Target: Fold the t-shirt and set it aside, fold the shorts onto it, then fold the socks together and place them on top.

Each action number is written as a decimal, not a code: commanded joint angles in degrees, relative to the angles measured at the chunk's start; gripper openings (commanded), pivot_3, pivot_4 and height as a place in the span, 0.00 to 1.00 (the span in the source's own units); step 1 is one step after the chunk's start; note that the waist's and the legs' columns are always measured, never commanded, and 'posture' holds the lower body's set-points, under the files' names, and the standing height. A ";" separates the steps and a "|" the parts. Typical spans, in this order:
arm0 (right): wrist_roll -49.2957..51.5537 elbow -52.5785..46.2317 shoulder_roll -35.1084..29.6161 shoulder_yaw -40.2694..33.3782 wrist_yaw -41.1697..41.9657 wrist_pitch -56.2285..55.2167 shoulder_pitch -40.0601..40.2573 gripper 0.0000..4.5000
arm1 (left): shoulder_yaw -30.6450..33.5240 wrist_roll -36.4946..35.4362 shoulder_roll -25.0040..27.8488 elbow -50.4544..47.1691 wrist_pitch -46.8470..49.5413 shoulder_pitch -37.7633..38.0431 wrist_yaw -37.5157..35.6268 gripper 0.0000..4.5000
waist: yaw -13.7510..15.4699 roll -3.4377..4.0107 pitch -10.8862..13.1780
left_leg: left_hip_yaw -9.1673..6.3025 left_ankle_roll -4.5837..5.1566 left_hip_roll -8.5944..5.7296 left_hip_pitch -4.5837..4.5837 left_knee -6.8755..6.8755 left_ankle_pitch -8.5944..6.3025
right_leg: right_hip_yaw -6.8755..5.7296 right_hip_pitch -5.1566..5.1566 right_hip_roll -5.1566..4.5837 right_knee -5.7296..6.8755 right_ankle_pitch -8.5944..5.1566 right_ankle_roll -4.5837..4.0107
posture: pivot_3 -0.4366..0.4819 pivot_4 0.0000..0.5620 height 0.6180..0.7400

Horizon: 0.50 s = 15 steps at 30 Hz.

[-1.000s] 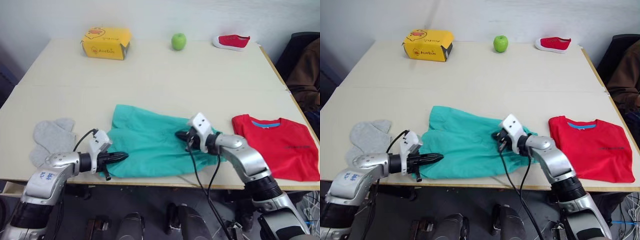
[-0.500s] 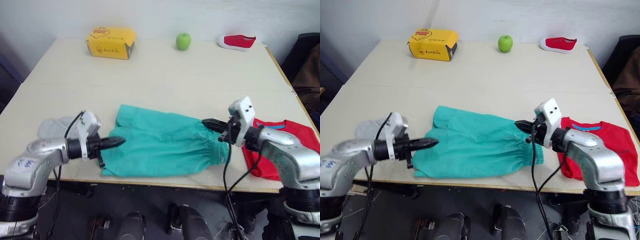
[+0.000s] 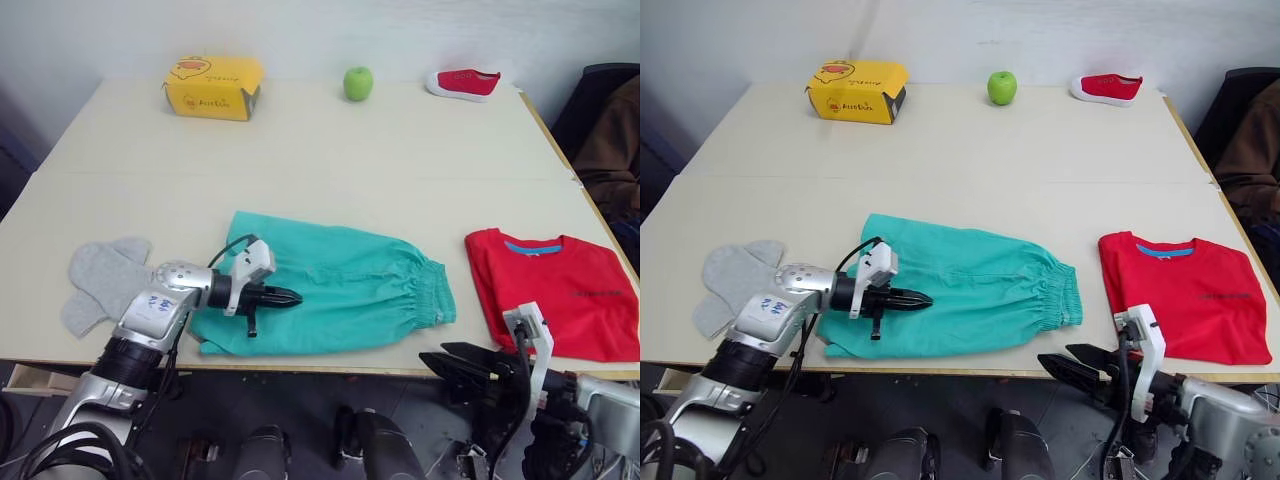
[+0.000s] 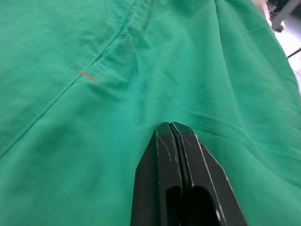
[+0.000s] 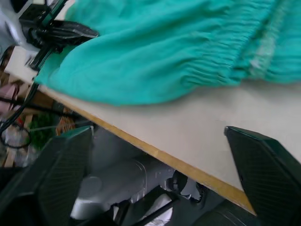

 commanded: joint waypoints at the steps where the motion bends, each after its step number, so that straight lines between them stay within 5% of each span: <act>1: 2.78 3.25 3.03 0.81 -6.71 -2.66 -0.77 0.99 | 0.24 2.00 -1.53 1.84 -3.20 -1.27 0.54 0.00 | 0.06 0.00 0.00 | 0.01 -0.02 0.01 -0.01 -0.01 0.00 | 0.01 -0.02 0.02 0.01 0.00 0.00 | 0.48 0.27 1.00; 10: 10.34 12.85 10.51 7.16 -19.98 -9.53 -9.03 0.99 | 1.46 4.56 -2.72 3.05 -4.59 -0.79 2.57 0.00 | -0.21 -0.07 -0.05 | 0.09 -0.23 0.05 0.08 -0.01 0.12 | 0.12 0.00 0.05 0.04 0.09 -0.11 | 0.48 0.27 1.00; 15: 8.60 15.35 9.99 10.47 -20.15 -12.07 -11.74 0.71 | 1.75 5.60 -2.18 2.64 -4.33 0.54 3.81 0.00 | -0.16 -0.07 -0.05 | 0.10 -0.23 0.05 0.07 -0.01 0.13 | 0.14 0.00 0.05 0.03 0.09 -0.11 | 0.48 0.27 1.00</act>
